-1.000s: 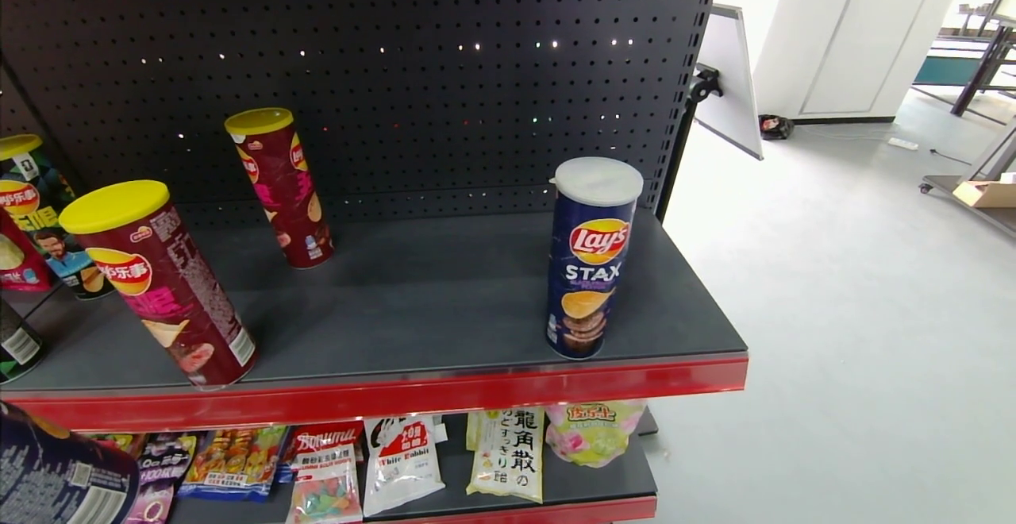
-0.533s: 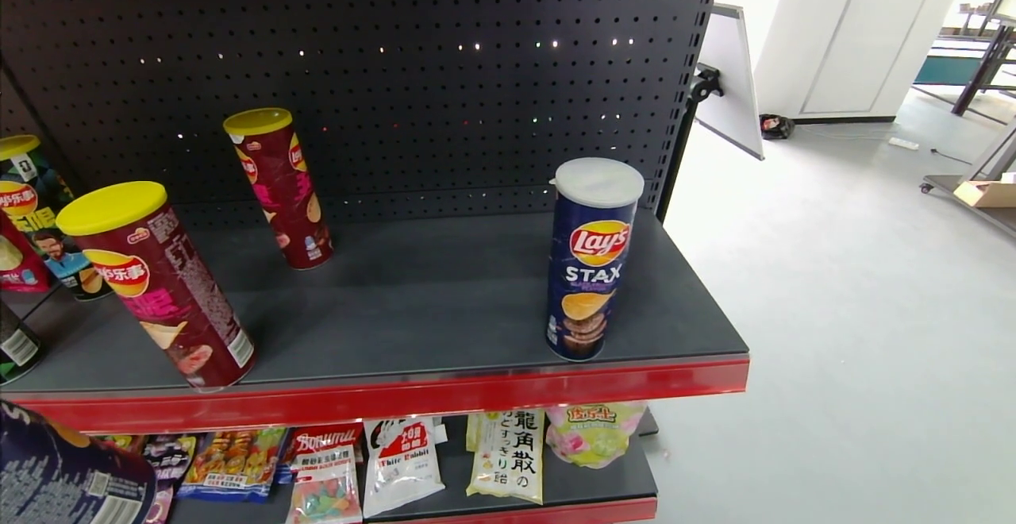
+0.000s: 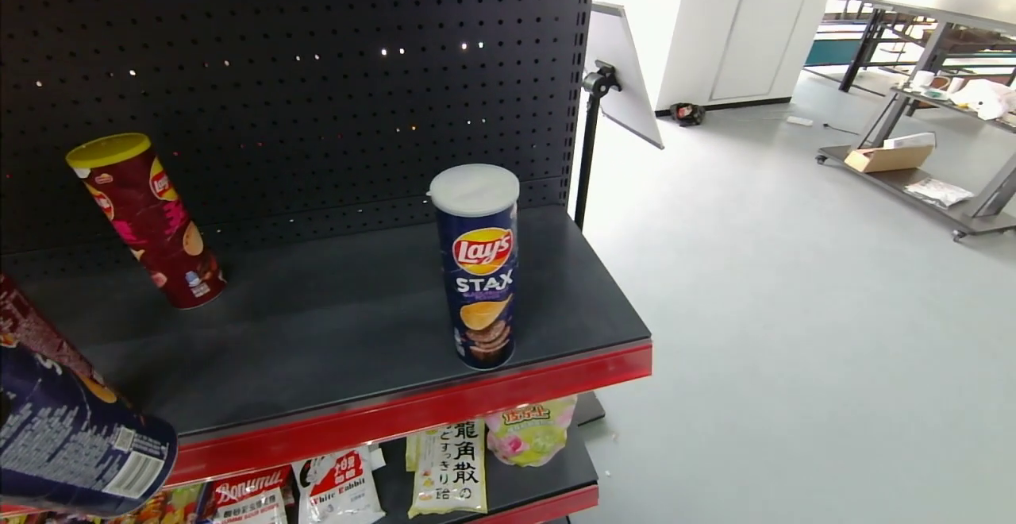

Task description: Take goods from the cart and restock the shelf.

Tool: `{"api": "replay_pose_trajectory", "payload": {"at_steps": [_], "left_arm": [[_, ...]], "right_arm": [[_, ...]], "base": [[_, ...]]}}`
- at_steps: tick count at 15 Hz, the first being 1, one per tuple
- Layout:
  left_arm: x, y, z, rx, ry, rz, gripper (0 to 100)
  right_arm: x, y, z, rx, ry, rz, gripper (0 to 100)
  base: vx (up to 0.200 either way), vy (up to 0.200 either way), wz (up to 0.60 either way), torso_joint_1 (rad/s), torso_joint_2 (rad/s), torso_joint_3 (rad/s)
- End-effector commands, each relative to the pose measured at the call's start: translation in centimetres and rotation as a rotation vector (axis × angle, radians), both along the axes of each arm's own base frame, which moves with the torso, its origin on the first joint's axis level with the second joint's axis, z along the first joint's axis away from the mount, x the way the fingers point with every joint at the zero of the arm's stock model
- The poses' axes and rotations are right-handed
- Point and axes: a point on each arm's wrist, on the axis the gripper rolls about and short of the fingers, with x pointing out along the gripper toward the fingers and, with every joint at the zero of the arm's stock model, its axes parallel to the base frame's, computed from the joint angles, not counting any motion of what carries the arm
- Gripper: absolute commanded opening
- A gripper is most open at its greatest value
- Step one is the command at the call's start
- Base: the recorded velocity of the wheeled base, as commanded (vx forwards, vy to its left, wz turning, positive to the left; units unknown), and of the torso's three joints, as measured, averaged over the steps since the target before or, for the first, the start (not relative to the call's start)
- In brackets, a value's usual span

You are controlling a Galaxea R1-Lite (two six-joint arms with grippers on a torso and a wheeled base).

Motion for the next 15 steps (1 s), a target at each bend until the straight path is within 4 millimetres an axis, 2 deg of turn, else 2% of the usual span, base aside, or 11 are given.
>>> {"api": "replay_pose_trajectory", "payload": {"at_steps": [1,5,7,13,15], "left_arm": [[1.1,-0.1,0.0,0.004,0.036,0.001,0],[3.3,-0.4,0.5,0.006,0.059,0.0,0],[5.2,-0.7,0.8,-0.012,0.076,-0.026,0],[8.8,-1.6,1.4,-0.061,0.161,-0.188,0],[11.0,-1.9,2.6,-0.076,0.173,-0.209,0]], "right_arm": [[0.0,0.0,0.0,0.0,0.001,0.001,100],[0.0,0.0,0.0,0.0,0.001,0.001,100],[0.0,0.0,0.0,0.003,0.001,0.0,100],[0.0,0.0,0.0,0.007,0.001,-0.001,100],[0.0,0.0,0.0,0.007,0.001,0.0,100]], "base": [[0.0,0.0,0.0,0.0,0.0,0.0],[0.0,0.0,0.0,0.0,0.0,0.0],[0.0,0.0,0.0,0.0,0.0,0.0],[0.0,0.0,0.0,0.0,0.0,0.0],[0.0,0.0,0.0,0.0,0.0,0.0]]}}
